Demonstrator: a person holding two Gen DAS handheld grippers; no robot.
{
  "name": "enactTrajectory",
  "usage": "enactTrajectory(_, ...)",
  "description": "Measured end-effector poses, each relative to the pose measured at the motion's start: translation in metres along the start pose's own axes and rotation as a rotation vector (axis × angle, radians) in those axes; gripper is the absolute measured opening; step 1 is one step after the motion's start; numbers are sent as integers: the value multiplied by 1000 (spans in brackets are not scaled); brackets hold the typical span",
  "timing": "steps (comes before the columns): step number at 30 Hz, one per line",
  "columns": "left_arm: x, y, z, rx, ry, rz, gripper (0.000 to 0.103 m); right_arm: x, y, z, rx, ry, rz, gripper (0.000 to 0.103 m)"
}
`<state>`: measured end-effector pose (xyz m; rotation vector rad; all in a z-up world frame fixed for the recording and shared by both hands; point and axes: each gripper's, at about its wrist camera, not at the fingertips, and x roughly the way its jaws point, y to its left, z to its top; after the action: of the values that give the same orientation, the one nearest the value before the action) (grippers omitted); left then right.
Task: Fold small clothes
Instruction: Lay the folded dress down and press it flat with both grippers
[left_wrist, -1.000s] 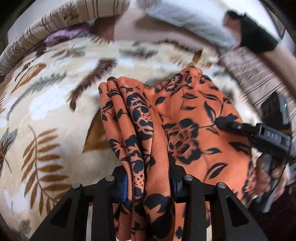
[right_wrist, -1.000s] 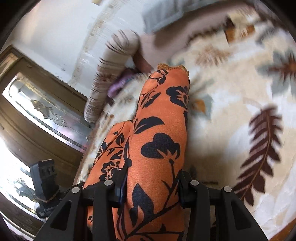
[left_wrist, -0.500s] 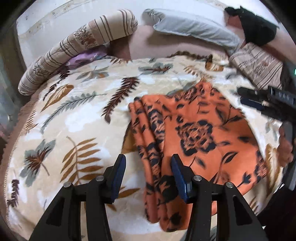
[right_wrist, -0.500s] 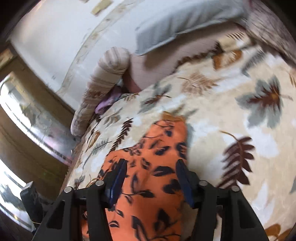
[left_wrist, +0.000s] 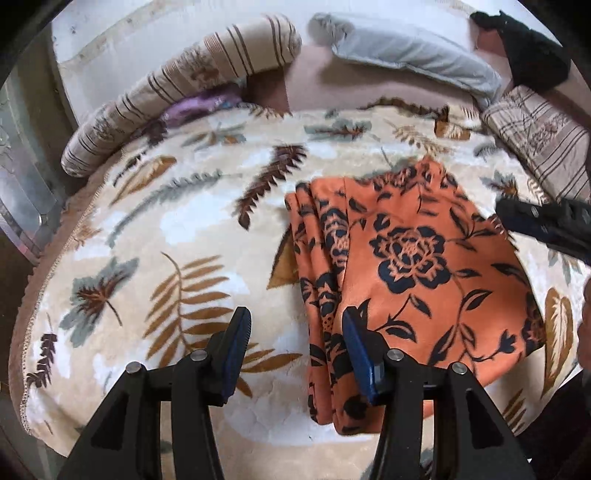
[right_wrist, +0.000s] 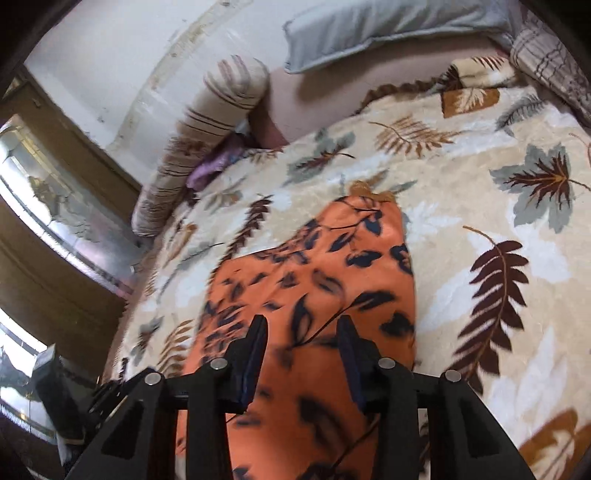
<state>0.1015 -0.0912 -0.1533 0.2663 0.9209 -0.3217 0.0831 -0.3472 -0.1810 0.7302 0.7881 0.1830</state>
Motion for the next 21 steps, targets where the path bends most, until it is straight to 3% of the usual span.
enactTrajectory(5, -23, -3, 1, 8, -58, 16, 52, -19, 20, -34, -32, 3, -16, 43)
enactTrajectory(9, -30, -5, 1, 7, -75, 16, 52, -9, 17, -57, -20, 72, -61, 43)
enactTrajectory(11, -27, -6, 0, 7, -70, 19, 52, 2, 10, -63, -2, 108, -77, 43)
enactTrajectory(15, -9, -9, -6, 8, -39, 43, 53, 5, 7, -67, -26, 100, -78, 43)
enactTrajectory(19, 22, -10, -16, 7, 48, 77, 54, 2, 9, -66, -27, 96, -80, 43)
enactTrajectory(21, 19, -11, -19, 13, 37, 88, 54, -6, 13, -66, -25, 85, -78, 44)
